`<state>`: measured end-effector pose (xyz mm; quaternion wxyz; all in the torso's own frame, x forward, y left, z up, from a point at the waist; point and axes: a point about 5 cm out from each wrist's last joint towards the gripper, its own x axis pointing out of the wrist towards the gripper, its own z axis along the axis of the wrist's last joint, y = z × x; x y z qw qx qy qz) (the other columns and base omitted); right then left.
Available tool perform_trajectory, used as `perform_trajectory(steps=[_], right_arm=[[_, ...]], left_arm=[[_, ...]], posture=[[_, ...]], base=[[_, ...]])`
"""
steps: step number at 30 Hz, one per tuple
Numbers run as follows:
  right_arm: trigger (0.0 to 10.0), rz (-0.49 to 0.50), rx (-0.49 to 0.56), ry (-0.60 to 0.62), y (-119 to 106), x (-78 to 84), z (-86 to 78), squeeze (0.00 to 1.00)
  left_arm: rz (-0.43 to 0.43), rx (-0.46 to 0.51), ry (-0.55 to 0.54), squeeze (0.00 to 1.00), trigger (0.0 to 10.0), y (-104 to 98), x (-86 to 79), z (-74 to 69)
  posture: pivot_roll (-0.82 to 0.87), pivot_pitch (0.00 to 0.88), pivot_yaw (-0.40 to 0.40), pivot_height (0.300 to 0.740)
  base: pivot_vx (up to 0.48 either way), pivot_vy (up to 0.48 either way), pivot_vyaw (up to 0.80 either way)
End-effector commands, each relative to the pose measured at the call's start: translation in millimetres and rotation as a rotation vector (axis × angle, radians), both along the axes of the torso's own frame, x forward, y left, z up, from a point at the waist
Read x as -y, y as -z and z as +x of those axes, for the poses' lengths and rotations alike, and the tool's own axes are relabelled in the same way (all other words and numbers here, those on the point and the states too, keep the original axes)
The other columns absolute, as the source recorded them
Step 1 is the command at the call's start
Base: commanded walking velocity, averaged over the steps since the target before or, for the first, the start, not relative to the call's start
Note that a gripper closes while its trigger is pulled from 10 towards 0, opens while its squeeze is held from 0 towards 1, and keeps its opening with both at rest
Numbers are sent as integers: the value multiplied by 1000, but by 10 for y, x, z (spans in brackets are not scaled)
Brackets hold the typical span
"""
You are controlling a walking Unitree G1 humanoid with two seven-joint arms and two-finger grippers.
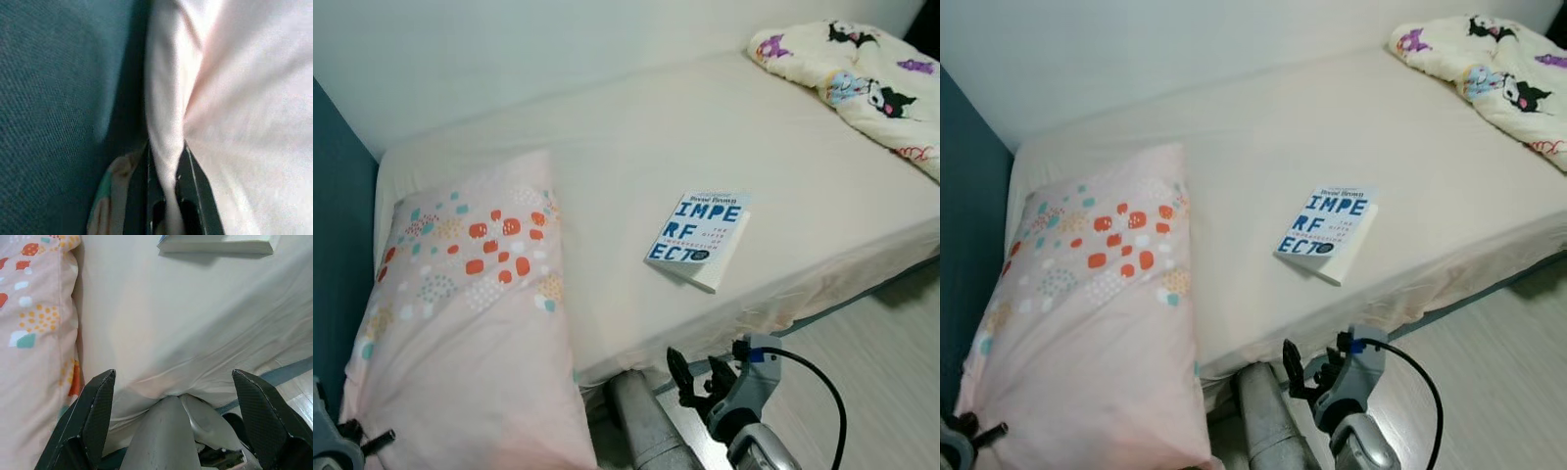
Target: Clean up the room
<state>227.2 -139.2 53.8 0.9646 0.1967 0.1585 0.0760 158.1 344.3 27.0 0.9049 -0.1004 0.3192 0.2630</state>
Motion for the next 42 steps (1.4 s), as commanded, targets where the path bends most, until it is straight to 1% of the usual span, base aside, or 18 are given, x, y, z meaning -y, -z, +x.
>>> perform_trajectory(steps=[1, 4, 6, 10, 16, 22, 24, 25, 26, 27, 28, 29, 30, 35, 37, 38, 40, 42], right_arm=[[10000, -7, -13, 4, 48, 27, -20, 0], [10000, -12, 0, -1, 31, 58, 51, 0], [10000, -13, 3, -2, 32, 66, 70, 0], [10000, -13, 8, -9, 38, 59, 95, 0], [10000, -9, 12, -12, 45, 55, 108, 0], [10000, -9, 14, -8, 54, 66, 107, 0], [10000, -9, 16, -4, 55, 71, 114, 0], [10000, -10, 18, -2, 53, 76, 122, 0], [10000, -10, 18, -2, 53, 76, 122, 0], [10000, -11, 20, -1, 50, 79, 130, 0], [10000, -11, 20, -1, 50, 79, 130, 0], [10000, -12, 22, 0, 48, 82, 137, 0], [10000, -14, 24, 1, 45, 87, 146, 0], [10000, -18, 31, 5, 36, 109, 176, 0], [10000, -27, 37, 11, 32, 142, 199, 0], [10000, -27, 37, 11, 32, 142, 199, 0], [10000, -37, 40, 16, 34, 181, 239, 0], [10000, -40, 41, 17, 35, 195, 258, 0]], left_arm=[[-17, -187, -90, 0, 0, 184, -182, -449], [-118, -221, -1, 0, 0, 179, -77, -457], [-140, -226, 15, 0, 0, 168, -27, -453], [-214, -268, 151, 0, 0, 187, 217, -442], [-306, -336, 267, 0, 0, 242, 389, -485], [-327, -334, 327, 0, 0, 264, 481, -410], [-324, -197, 370, 0, 10000, 181, 598, -178], [-345, -77, 410, 0, 10000, 81, 721, 2], [-345, -77, 410, 0, 10000, 81, 721, 2], [-367, 25, 445, 0, 10000, -15, 829, 143], [-367, 25, 445, 0, 10000, -15, 829, 143], [-371, 115, 473, 376, 10000, -112, 913, 262], [-410, 191, 488, 1000, 10000, -190, 1000, 355], [-534, 322, 558, 1000, 10000, -340, 1199, 509], [-621, 380, 690, 1000, 10000, -469, 1317, 532], [-621, 380, 690, 1000, 10000, -469, 1317, 532], [-678, 399, 837, 1000, 10000, -561, 1367, 520], [-681, 393, 882, 1000, 10000, -571, 1367, 513]], posture=[[-104, 177, 86, 611], [-99, 163, 78, 611], [-95, 159, 76, 611], [-95, 150, 78, 611], [-103, 145, 79, 611], [-108, 143, 81, 611], [-112, 139, 81, 611], [-114, 137, 78, 611], [-114, 137, 78, 611], [-116, 135, 78, 611], [-116, 135, 78, 611], [-121, 134, 78, 611], [-130, 128, 77, 611], [-141, 115, 75, 611], [-149, 93, 73, 611], [-149, 93, 73, 611], [-154, 67, 70, 611], [-154, 67, 70, 611]], base=[[0, 0, 0], [0, 0, 0], [0, 0, 0], [0, 0, 0], [0, 0, 0], [0, 0, 0], [0, 0, 0], [0, 0, 0], [0, 0, 0], [0, 0, 0], [0, 0, 0], [0, 0, 0], [0, 0, 0], [0, 0, 0], [0, 0, 0], [0, 0, 0], [0, 0, 0], [0, 0, 0]])
